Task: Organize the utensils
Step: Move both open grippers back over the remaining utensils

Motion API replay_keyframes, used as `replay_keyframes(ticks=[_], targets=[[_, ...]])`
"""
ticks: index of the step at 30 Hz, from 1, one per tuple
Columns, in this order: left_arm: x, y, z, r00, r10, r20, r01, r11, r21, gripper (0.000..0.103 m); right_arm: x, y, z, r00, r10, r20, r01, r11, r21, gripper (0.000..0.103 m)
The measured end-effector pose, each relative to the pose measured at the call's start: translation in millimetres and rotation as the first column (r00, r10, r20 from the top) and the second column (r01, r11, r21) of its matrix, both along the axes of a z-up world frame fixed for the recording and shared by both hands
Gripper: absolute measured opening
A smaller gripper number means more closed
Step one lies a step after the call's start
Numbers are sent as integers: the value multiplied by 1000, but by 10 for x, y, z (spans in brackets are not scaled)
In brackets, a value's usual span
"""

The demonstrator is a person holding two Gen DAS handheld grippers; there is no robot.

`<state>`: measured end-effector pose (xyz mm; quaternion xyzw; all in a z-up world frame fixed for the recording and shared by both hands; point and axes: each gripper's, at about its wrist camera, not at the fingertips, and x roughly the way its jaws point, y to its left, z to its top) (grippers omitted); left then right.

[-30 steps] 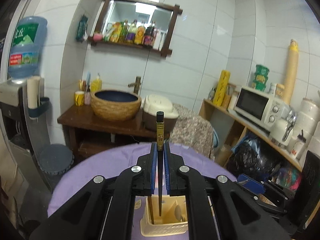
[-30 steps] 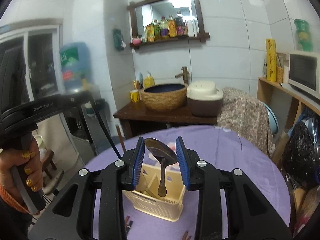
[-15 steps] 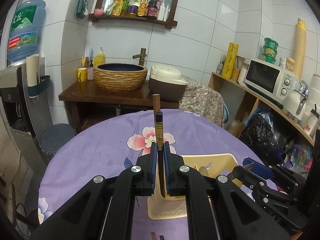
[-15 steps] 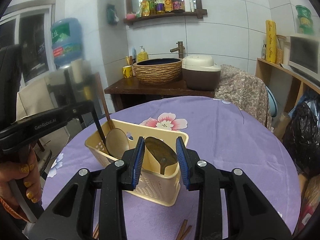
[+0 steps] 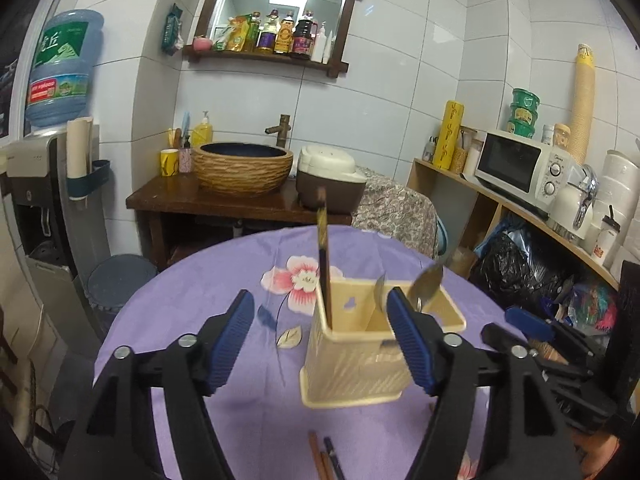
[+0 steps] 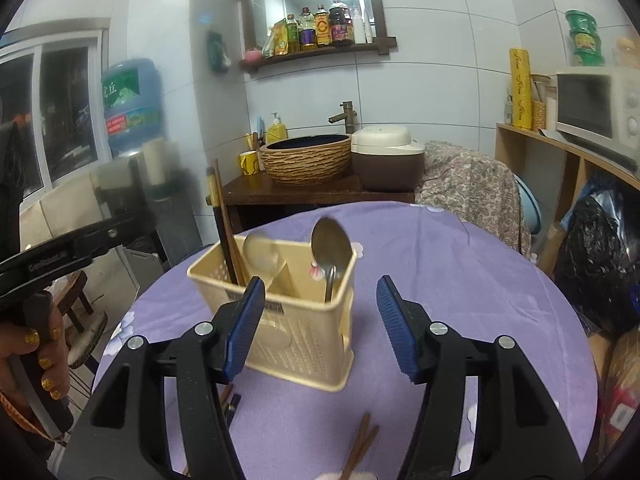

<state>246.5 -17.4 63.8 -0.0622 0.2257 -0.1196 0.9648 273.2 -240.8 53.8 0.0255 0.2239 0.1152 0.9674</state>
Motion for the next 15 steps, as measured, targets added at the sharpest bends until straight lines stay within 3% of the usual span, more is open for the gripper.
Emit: replay_keyframes(ticks=[3, 5, 12, 15], targets=[[-151, 41, -187, 998, 4, -55, -3, 1000, 22, 70, -222, -41, -145, 999, -18, -40, 18, 1000, -20, 62], [-269, 60, -365, 995, -6, -102, 10, 999, 41, 70, -354, -64, -258, 997, -24, -69, 22, 999, -28, 70], [-628, 63, -914, 975, -8, -224, 36, 992, 121, 70, -784, -162, -766, 979, -96, -179, 84, 994, -73, 70], [-714, 59, -1100, 960, -26, -280, 59, 992, 111, 64, -914, -193, -944, 970, -108, -218, 94, 993, -73, 70]])
